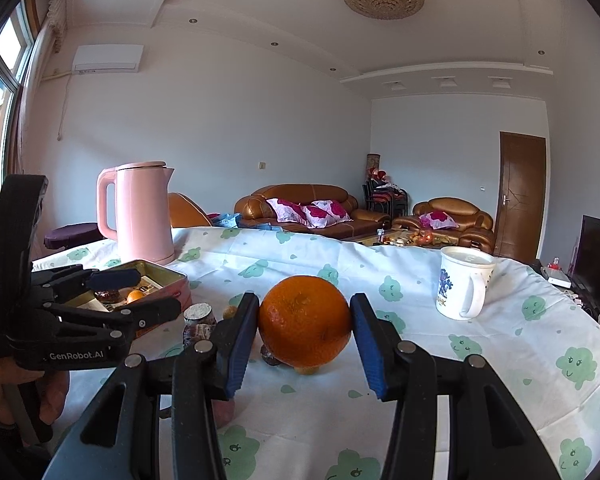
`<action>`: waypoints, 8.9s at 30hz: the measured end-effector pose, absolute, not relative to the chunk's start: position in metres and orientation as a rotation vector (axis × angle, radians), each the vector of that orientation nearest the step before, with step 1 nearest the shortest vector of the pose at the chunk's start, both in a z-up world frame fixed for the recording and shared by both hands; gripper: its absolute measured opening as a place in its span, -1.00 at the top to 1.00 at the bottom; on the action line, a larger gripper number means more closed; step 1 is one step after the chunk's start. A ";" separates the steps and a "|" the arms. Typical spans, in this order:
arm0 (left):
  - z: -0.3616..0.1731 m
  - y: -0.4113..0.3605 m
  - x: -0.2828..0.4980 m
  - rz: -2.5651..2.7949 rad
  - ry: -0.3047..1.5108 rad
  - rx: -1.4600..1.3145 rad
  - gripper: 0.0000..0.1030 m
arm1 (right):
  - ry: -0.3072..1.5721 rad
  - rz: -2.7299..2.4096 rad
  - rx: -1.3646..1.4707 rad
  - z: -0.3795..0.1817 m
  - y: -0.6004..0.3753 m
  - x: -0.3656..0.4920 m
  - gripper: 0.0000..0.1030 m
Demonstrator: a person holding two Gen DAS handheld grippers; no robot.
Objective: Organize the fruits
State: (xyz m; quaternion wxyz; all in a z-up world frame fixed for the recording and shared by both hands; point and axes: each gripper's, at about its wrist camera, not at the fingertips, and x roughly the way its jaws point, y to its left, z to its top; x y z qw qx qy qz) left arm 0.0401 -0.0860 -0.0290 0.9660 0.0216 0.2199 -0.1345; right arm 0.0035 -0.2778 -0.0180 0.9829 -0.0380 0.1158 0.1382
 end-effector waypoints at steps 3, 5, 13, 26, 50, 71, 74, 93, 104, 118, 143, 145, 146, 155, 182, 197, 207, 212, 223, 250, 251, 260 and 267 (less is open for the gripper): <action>-0.031 -0.097 0.036 -0.322 0.475 0.055 -0.50 | 0.241 0.273 -0.070 -0.019 -0.280 0.002 0.05; -0.032 -0.112 0.031 -0.368 0.494 0.086 -0.50 | 0.256 0.266 -0.069 -0.022 -0.282 0.001 0.05; -0.064 -0.152 0.047 -0.440 0.690 0.187 -0.44 | 0.291 0.229 -0.044 -0.032 -0.299 -0.005 0.05; -0.058 -0.129 0.046 -0.447 0.683 0.118 0.04 | 0.287 0.256 -0.055 -0.027 -0.289 -0.005 0.05; -0.057 -0.109 0.025 -0.434 0.670 0.107 -0.39 | 0.271 0.292 -0.101 -0.019 -0.272 -0.017 0.05; -0.067 -0.116 0.019 -0.441 0.693 0.132 -0.06 | 0.302 0.335 -0.119 -0.029 -0.258 -0.011 0.05; -0.051 -0.108 0.013 -0.414 0.623 0.130 -0.06 | 0.300 0.355 -0.115 -0.024 -0.254 -0.009 0.05; -0.013 -0.008 0.028 -0.132 0.470 0.069 -0.06 | 0.337 0.581 -0.143 0.015 -0.171 0.043 0.05; -0.022 0.054 0.044 -0.015 0.497 -0.023 -0.06 | 0.393 0.674 -0.208 0.006 -0.103 0.065 0.05; -0.041 0.087 0.054 0.030 0.553 -0.087 -0.07 | 0.516 0.738 -0.263 -0.036 -0.050 0.082 0.04; -0.012 0.037 0.042 -0.040 0.461 -0.054 -0.63 | 0.439 0.545 -0.255 -0.020 -0.151 0.064 -0.18; -0.013 0.021 0.046 -0.069 0.470 -0.037 -0.63 | 0.431 0.478 -0.249 -0.018 -0.173 0.064 -0.19; -0.013 0.014 0.047 -0.081 0.474 -0.030 -0.63 | 0.433 0.458 -0.238 -0.017 -0.184 0.065 -0.19; -0.029 -0.053 0.068 -0.210 0.562 0.028 -0.63 | 0.474 0.311 -0.154 -0.026 -0.243 0.077 -0.20; -0.060 -0.115 0.104 -0.321 0.749 0.063 0.10 | 0.584 0.189 0.059 -0.042 -0.300 0.102 -0.39; -0.045 -0.101 0.111 -0.269 0.622 0.053 0.10 | 0.757 0.287 -0.067 -0.063 -0.268 0.129 0.16; -0.043 -0.101 0.106 -0.273 0.598 0.053 0.09 | 0.860 0.384 -0.004 -0.076 -0.269 0.143 0.46; -0.041 -0.100 0.104 -0.270 0.588 0.045 0.09 | 0.844 0.378 -0.023 -0.074 -0.265 0.139 0.47; -0.039 -0.099 0.101 -0.264 0.557 0.047 0.10 | 0.716 0.357 -0.056 -0.056 -0.267 0.122 0.47; -0.030 -0.098 0.083 -0.249 0.451 0.060 0.09 | 0.513 0.366 -0.078 -0.036 -0.267 0.090 0.47; -0.030 -0.098 0.083 -0.247 0.447 0.060 0.09 | 0.508 0.365 -0.078 -0.036 -0.267 0.089 0.47; -0.028 -0.099 0.075 -0.237 0.410 0.066 0.09 | 0.462 0.361 -0.087 -0.033 -0.267 0.080 0.47; -0.027 -0.098 0.072 -0.229 0.391 0.068 0.09 | 0.425 0.356 -0.085 -0.030 -0.270 0.074 0.47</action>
